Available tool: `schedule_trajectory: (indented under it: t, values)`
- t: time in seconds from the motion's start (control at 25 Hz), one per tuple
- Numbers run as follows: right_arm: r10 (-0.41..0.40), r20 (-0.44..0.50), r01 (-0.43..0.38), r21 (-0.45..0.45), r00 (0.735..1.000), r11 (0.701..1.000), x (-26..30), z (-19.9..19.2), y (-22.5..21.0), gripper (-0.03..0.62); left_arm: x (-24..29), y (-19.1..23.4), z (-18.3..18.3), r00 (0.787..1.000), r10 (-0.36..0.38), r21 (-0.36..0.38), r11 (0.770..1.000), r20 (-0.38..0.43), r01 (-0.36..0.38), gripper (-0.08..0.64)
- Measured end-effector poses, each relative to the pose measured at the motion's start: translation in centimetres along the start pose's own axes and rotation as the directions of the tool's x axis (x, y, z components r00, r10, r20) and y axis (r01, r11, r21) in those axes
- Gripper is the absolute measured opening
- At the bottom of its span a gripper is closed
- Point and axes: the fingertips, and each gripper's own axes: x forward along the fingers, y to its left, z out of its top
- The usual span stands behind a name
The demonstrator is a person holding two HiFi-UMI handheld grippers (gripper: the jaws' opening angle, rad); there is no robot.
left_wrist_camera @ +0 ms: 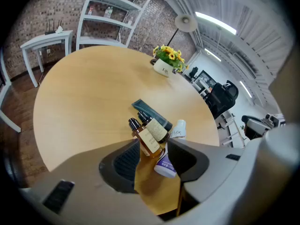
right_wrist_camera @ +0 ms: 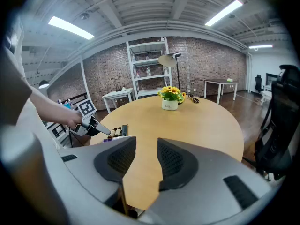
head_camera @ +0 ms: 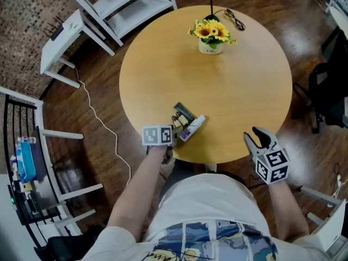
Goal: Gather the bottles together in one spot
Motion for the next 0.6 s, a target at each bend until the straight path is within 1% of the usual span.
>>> schedule_trajectory:
  t: [0.12,0.24,0.4,0.52,0.6]
  values:
    - [0.000,-0.010,0.001,0.019,1.000,1.000,0.3,-0.4,-0.3,0.173,0.9,1.2,0.0,0.999,0.019,-0.010,1.000,-0.038,-0.020,0.193]
    - [-0.001,-0.017,0.002,0.033,1.000,0.999,0.6,-0.4,-0.5,0.172,1.6,1.2,0.2,0.998,-0.010,-0.032,0.999,-0.070,0.007,0.202]
    - [0.010,-0.017,-0.010,0.037,1.000,0.999,1.3,0.0,0.1,0.172,2.5,1.0,0.1,0.990,-0.048,-0.049,0.998,-0.135,0.042,0.211]
    - [0.024,-0.014,-0.023,0.031,1.000,0.999,2.0,0.4,0.4,0.172,2.7,0.9,0.0,0.981,-0.037,0.005,0.999,-0.191,0.038,0.187]
    - [0.030,-0.014,-0.030,0.031,0.999,0.999,2.4,0.6,0.6,0.172,2.8,0.9,-0.1,0.978,-0.039,0.033,0.998,-0.207,0.046,0.175]
